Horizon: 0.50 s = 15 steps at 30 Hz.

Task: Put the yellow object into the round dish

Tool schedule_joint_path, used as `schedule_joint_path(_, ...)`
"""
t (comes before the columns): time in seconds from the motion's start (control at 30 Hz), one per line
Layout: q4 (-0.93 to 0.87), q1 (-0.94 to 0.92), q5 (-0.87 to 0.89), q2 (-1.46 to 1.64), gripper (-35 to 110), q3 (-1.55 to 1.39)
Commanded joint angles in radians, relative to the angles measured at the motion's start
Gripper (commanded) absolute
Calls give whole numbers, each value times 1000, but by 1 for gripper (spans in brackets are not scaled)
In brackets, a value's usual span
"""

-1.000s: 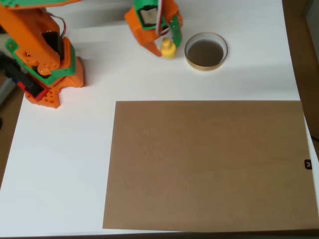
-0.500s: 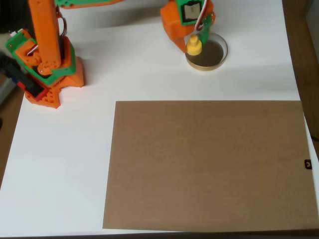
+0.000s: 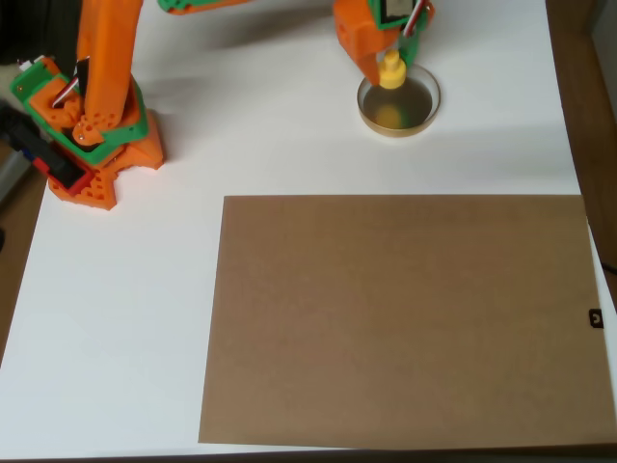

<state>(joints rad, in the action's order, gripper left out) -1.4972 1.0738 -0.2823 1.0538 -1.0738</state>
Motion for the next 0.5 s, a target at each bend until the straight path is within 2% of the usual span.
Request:
schedule_joint_path(0.0, -3, 14, -3, 15, 0, 83)
schedule_joint_path(0.2, -6, -8, -2, -17, 1, 106)
schedule_joint_path(0.33, -8, -12, -11, -23, 11, 106)
schedule_joint_path(0.47, -11, -12, -18, -23, 15, 106)
